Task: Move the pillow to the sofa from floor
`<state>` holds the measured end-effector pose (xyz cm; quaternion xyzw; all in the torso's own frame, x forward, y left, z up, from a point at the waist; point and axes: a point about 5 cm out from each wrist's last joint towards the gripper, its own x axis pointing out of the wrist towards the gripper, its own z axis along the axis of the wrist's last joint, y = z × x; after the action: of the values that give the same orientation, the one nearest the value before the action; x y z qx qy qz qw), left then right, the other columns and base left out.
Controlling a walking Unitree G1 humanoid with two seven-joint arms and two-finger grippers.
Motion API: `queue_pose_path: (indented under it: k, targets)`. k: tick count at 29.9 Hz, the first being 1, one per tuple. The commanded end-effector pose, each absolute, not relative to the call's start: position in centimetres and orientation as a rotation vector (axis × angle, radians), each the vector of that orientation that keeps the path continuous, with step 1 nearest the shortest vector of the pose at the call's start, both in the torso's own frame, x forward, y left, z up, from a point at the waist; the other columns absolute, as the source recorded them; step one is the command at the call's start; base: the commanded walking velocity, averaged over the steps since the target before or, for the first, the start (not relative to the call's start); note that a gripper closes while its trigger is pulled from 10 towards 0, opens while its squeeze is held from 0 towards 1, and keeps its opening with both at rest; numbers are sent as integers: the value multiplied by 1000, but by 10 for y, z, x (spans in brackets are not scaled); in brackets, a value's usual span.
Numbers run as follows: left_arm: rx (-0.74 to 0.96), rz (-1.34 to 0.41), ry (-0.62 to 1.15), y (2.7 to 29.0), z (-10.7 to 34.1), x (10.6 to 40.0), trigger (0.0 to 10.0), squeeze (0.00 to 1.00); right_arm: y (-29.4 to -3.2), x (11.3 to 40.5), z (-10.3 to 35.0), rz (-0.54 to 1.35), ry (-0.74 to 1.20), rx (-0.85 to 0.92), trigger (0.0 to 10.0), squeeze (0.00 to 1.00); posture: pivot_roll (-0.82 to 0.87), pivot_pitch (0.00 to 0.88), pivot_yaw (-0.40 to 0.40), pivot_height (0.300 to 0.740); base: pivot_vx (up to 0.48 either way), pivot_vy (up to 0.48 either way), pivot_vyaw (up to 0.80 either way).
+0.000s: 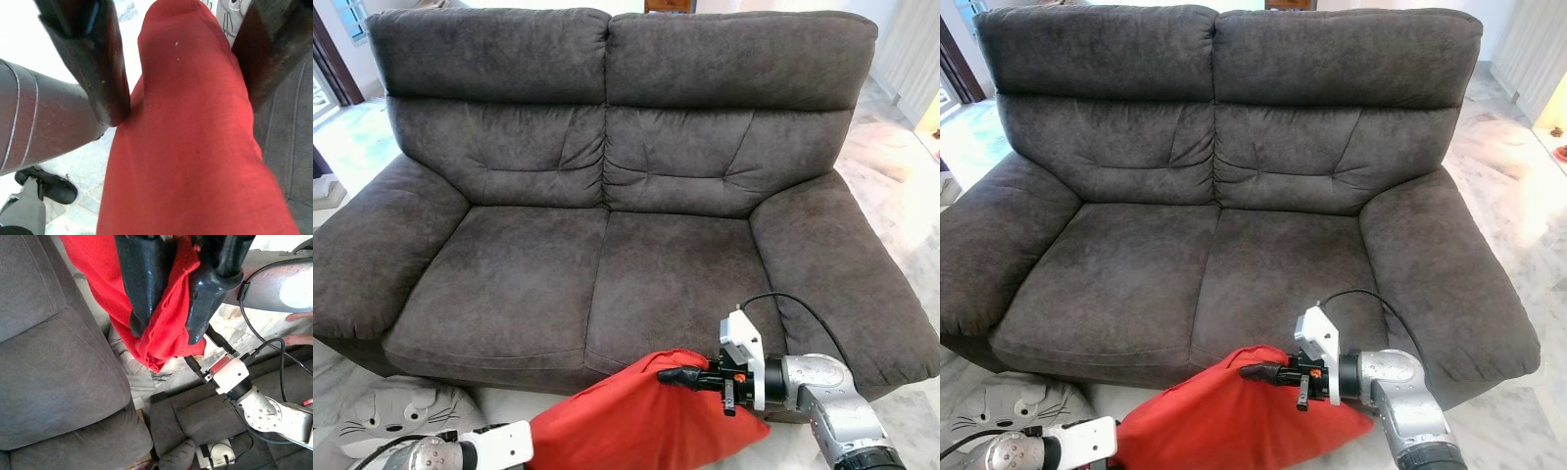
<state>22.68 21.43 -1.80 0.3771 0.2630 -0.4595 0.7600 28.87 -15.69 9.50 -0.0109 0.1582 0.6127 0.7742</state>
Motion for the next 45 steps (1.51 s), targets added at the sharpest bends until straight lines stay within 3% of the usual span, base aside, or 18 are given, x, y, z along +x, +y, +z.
queue_pose_path:
  k: [1, 45]
  targets:
    - [831, -1016, 601, 217, -22, 221, 0, 0, -146, 296, 123, 1380, 191, -43, 10000, 0, 93, 119, 27, 740, 0, 0, 0]
    - [900, -1070, 599, 212, -24, 222, 0, 0, -142, 294, 116, 1374, 204, -47, 10000, 0, 91, 116, 30, 740, 0, 0, 0]
